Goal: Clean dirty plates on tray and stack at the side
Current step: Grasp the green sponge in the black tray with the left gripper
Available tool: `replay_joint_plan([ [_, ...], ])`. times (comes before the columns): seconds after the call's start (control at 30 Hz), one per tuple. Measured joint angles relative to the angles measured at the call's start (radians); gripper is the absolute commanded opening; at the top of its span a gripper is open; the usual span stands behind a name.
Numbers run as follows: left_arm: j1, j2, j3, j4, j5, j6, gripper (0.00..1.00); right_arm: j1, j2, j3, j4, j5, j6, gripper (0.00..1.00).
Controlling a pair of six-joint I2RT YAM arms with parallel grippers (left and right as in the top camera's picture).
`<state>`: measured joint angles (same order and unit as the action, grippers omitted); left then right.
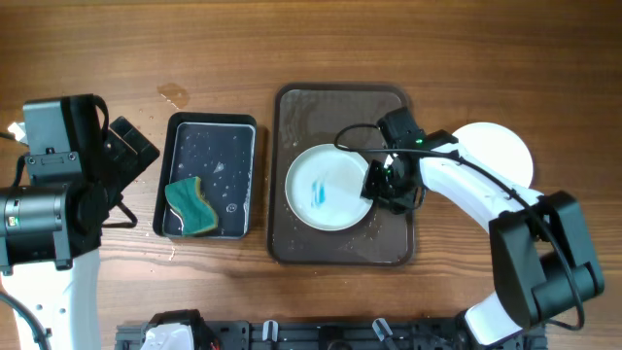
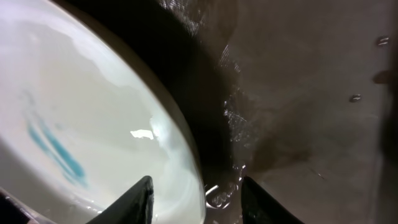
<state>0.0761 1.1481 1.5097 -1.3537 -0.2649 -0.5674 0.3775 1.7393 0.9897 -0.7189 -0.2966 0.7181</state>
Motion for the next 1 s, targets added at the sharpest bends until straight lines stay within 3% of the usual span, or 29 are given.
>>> replay_joint_plan([
  [0.1,0.000,0.000,0.000,0.000,0.000,0.000,1.00,-0.008,-0.081,0.000,-0.001,0.004,-0.050,0.50],
  [0.2,0.000,0.000,0.000,0.000,0.003,0.000,1.00,-0.010,-0.211,0.010,-0.004,0.005,-0.193,0.49],
  [0.33,0.002,0.001,0.000,-0.001,0.156,0.000,1.00,-0.010,-0.447,0.021,-0.060,0.005,-0.333,0.48],
  [0.5,-0.032,0.039,-0.119,0.002,0.227,0.004,0.92,-0.010,-0.499,0.021,-0.089,0.005,-0.380,0.48],
  [0.6,-0.040,0.108,-0.304,0.090,0.222,-0.003,0.67,-0.010,-0.495,0.021,-0.088,0.005,-0.384,0.48],
  [0.7,-0.042,0.190,-0.459,0.211,0.232,-0.013,0.51,-0.010,-0.488,0.021,-0.088,0.005,-0.384,0.48],
  [0.83,-0.042,0.309,-0.568,0.309,0.242,-0.018,0.46,-0.010,-0.483,0.021,-0.082,0.005,-0.384,0.48],
  [0.9,-0.042,0.373,-0.593,0.354,0.241,-0.018,0.32,-0.010,-0.480,0.021,-0.080,0.005,-0.384,0.48],
  [1.0,-0.043,0.468,-0.609,0.398,0.251,-0.020,0.04,-0.010,-0.480,0.021,-0.079,0.005,-0.384,0.48],
])
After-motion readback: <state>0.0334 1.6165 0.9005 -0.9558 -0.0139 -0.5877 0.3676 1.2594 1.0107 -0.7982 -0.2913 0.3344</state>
